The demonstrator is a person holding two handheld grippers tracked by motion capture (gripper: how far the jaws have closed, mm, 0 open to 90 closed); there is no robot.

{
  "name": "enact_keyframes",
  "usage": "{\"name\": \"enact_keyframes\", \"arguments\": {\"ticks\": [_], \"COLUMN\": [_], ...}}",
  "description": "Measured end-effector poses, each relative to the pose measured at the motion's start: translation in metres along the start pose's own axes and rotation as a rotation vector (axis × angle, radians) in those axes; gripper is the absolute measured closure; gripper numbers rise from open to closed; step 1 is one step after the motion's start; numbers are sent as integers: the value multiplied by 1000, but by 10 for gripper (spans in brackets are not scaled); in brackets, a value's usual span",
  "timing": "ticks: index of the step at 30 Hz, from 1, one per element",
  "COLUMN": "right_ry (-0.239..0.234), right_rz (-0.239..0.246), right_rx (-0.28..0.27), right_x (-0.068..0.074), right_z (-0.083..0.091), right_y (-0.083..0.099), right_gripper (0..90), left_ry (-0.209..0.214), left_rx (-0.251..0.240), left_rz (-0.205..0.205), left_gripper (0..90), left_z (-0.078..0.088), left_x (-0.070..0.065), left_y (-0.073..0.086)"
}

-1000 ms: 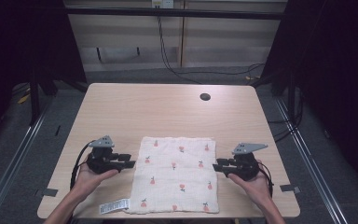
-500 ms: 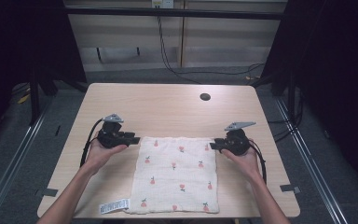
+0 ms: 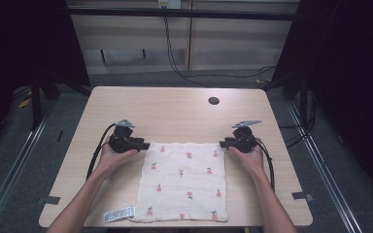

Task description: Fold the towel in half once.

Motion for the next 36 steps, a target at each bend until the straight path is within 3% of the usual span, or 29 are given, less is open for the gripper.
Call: {"name": "enact_keyframes", "arguments": {"ticks": [4, 5, 9, 15, 20, 22, 23, 26, 27, 31, 36], "right_ry": [-13, -12, -11, -17, -33, -40, -38, -41, -41, -44, -61], "right_rz": [14, 19, 10, 7, 6, 6, 11, 14, 16, 8, -9], "right_rx": [0, -6, 0, -6, -18, -25, -30, -37, -41, -87, -120], "right_x": [3, 6, 13, 17, 23, 24, 25, 26, 26, 26, 26], "right_z": [-4, -5, -6, -6, -8, -8, -6, -2, 0, 14, 21], "right_y": [1, 0, 1, 1, 1, 0, -1, -2, -2, -10, -15], "right_gripper": [674, 751, 884, 890, 890, 889, 890, 889, 890, 890, 890], "left_ry": [2, -6, -20, -13, -21, -23, -28, -12, -24, 27, 49], "left_rx": [-24, -14, -18, -10, -20, -25, -10, -7, -10, -45, -75], "left_rz": [10, 11, 14, 3, 1, 5, -29, -33, -30, -16, -22], "left_gripper": [577, 577, 578, 582, 660, 709, 760, 861, 861, 867, 867], "left_z": [-4, -8, -11, -19, -25, -27, -28, -27, -25, -12, -1], "left_x": [4, 7, 13, 10, 7, 5, 3, 2, 3, 0, -5], "left_y": [-4, -2, -1, -1, -1, -2, -2, 0, 1, -3, -9]}}
Point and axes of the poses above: each handheld gripper's, and its own axes: z roughly backward along the jaws, y roughly out of its underside, x roughly to its left, the point moved 10 cm from there along -z, roughly forward along the jaws, and after that the axes turned 1 degree about y, right-handed, at the moved point
